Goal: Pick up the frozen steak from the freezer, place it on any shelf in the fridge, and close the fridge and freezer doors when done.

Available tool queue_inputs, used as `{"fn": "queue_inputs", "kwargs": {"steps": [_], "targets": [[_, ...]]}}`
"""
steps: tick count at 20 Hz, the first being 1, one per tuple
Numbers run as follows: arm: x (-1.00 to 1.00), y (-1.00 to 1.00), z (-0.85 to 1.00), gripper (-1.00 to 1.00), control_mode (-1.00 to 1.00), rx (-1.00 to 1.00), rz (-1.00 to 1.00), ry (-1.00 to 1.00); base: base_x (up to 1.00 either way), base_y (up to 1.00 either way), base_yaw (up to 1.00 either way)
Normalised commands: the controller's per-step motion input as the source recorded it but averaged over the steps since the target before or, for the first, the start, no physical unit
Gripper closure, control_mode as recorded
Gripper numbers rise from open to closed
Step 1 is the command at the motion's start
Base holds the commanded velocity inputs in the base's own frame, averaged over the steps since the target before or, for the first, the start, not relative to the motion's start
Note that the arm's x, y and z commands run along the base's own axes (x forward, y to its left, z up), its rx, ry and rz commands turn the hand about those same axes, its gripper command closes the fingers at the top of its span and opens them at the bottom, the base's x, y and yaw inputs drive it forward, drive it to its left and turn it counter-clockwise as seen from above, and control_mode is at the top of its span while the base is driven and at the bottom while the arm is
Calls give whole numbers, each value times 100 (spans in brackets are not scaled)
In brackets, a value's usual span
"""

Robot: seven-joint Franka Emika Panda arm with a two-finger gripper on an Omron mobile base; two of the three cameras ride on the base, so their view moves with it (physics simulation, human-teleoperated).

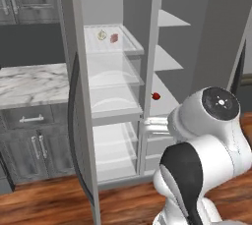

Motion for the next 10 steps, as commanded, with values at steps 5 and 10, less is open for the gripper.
{"fn": "queue_inputs", "kwargs": {"steps": [5, 10], "targets": [[-58, 90, 17, -100, -100, -14, -8, -42, 0, 0, 0], [-4, 100, 3, -100, -100, -5, -26, -35, 0, 0, 0]]}}
